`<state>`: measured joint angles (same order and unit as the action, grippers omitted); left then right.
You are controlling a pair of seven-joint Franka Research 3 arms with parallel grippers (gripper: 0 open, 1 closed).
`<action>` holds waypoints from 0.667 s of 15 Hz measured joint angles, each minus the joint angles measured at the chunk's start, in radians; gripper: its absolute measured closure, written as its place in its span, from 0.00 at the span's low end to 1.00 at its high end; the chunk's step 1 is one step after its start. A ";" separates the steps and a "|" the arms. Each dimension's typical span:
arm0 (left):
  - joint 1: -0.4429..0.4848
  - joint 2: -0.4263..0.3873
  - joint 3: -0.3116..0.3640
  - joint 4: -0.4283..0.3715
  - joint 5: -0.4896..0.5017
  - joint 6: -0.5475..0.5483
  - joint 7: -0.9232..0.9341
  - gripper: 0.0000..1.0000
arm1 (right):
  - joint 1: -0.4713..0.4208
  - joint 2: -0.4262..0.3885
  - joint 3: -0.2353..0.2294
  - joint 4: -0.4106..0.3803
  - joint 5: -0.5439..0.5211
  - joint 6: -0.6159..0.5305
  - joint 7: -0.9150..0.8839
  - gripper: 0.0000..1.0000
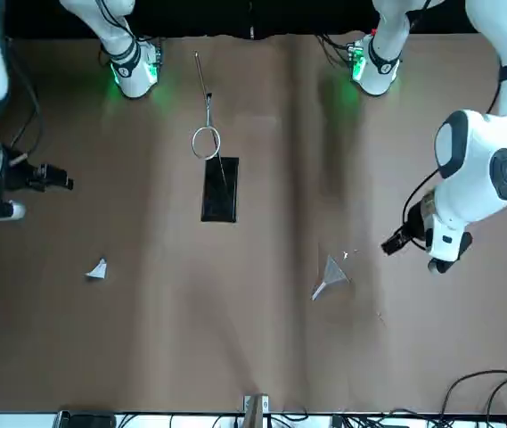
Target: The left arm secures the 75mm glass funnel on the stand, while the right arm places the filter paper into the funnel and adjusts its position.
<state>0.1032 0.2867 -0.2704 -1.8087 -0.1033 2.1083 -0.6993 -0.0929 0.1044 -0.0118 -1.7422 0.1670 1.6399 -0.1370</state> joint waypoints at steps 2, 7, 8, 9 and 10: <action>-0.015 0.045 -0.002 -0.065 -0.112 0.242 -0.103 0.00 | -0.049 0.075 0.000 -0.003 0.030 0.058 -0.074 0.02; -0.097 0.206 -0.004 -0.075 -0.196 0.570 -0.281 0.00 | -0.075 0.169 0.000 -0.002 0.034 0.172 -0.069 0.10; -0.114 0.231 -0.004 -0.074 -0.206 0.609 -0.308 0.00 | -0.076 0.184 0.000 -0.002 0.035 0.198 -0.035 0.10; -0.131 0.252 -0.004 -0.073 -0.215 0.640 -0.331 0.00 | -0.076 0.197 0.001 -0.002 0.035 0.223 0.018 0.11; -0.146 0.271 -0.005 -0.072 -0.226 0.666 -0.345 0.00 | -0.074 0.211 0.003 -0.002 0.035 0.246 0.085 0.12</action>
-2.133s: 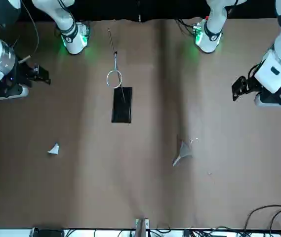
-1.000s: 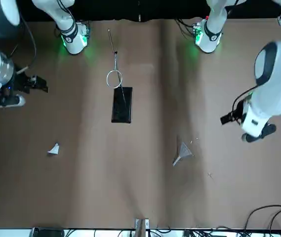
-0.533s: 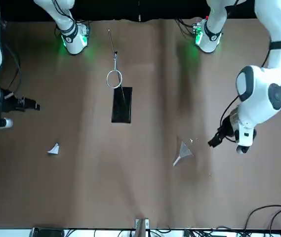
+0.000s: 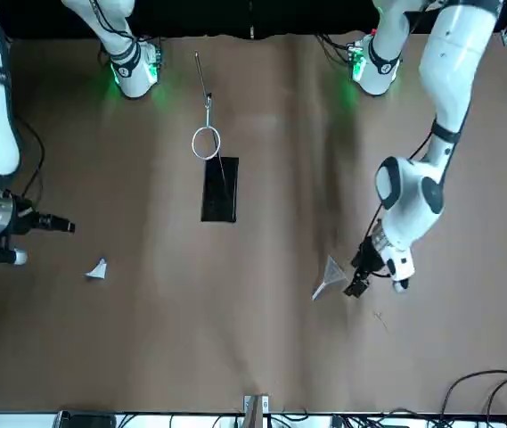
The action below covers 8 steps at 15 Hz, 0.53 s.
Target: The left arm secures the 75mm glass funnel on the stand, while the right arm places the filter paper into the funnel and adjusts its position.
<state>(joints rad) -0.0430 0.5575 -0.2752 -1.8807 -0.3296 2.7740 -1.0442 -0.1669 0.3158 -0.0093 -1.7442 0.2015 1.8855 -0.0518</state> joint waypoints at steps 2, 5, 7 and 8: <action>-0.023 0.030 0.000 0.002 -0.023 0.039 -0.013 0.00 | 0.005 0.030 0.005 0.001 0.000 0.053 0.133 0.13; -0.027 0.047 0.000 0.008 -0.039 0.049 -0.016 0.00 | 0.010 0.080 0.011 0.004 0.000 0.147 0.334 0.15; -0.027 0.049 0.000 0.009 -0.043 0.049 -0.016 0.00 | 0.017 0.118 0.011 0.007 0.000 0.207 0.475 0.17; -0.027 0.050 0.000 0.009 -0.044 0.049 -0.016 0.00 | 0.022 0.138 0.011 0.011 -0.001 0.236 0.548 0.23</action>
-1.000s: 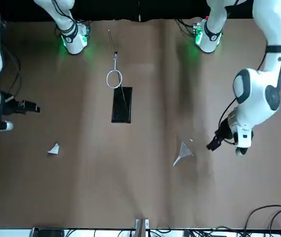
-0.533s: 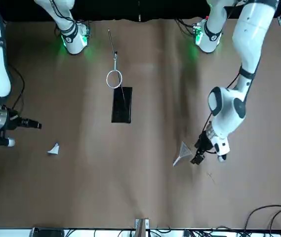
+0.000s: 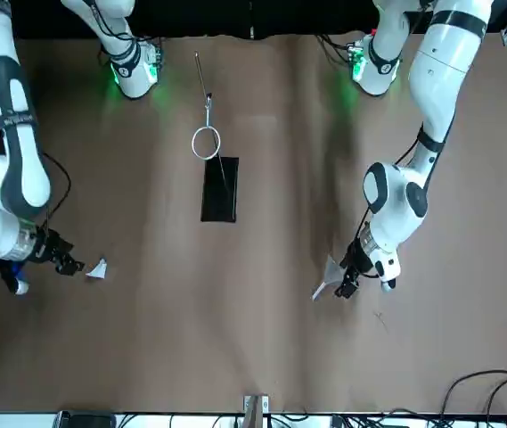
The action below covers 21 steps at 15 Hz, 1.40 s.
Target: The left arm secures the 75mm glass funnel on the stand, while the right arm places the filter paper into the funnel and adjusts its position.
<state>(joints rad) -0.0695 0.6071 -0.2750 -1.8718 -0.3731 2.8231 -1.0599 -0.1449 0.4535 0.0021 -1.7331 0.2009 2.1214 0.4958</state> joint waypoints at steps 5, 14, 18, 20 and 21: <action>0.000 0.003 0.000 0.000 -0.004 0.002 -0.001 0.33 | 0.025 0.101 0.000 0.041 -0.074 0.044 0.287 0.33; 0.000 0.004 -0.002 0.031 -0.024 0.007 -0.042 0.98 | 0.027 0.176 0.000 0.051 -0.088 0.128 0.399 0.40; -0.001 -0.002 -0.002 0.051 -0.003 0.008 -0.032 0.98 | 0.027 0.203 0.000 0.052 -0.088 0.136 0.410 0.45; -0.001 -0.017 -0.003 0.066 0.067 0.009 -0.031 0.98 | 0.027 0.214 0.000 0.057 -0.088 0.141 0.417 0.48; 0.000 -0.031 -0.003 0.070 0.104 0.009 -0.030 0.98 | 0.027 0.217 0.000 0.060 -0.088 0.141 0.419 0.51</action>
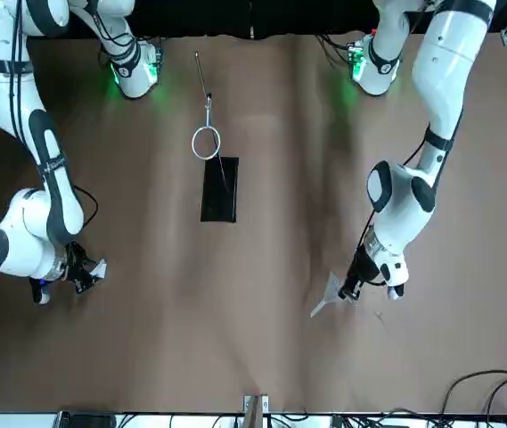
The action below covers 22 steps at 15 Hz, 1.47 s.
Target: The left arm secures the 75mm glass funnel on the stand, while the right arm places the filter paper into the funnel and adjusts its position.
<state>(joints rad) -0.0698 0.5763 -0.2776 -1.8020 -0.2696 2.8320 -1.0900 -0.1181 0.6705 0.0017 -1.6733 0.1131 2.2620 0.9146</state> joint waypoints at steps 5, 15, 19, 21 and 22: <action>0.012 -0.079 0.001 0.002 0.179 -0.038 0.103 0.98 | 0.002 0.017 0.000 0.018 0.000 0.000 0.030 0.61; 0.053 -0.107 -0.041 0.005 0.202 -0.325 0.522 0.98 | 0.019 0.021 0.003 0.045 0.000 0.000 0.054 0.99; 0.147 -0.160 -0.130 0.020 0.203 -0.510 0.623 0.98 | 0.070 -0.024 0.009 0.086 0.000 -0.119 0.054 0.99; 0.181 -0.172 -0.169 0.020 0.203 -0.547 0.643 0.98 | 0.110 -0.087 0.010 0.103 0.000 -0.244 0.057 0.99; 0.186 -0.173 -0.179 0.023 0.203 -0.563 0.649 0.98 | 0.129 -0.123 0.011 0.114 0.000 -0.305 0.060 0.99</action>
<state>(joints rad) 0.1162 0.4028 -0.4571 -1.7788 -0.0670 2.2686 -0.4411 0.0104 0.5474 0.0127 -1.5596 0.1127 1.9575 0.9748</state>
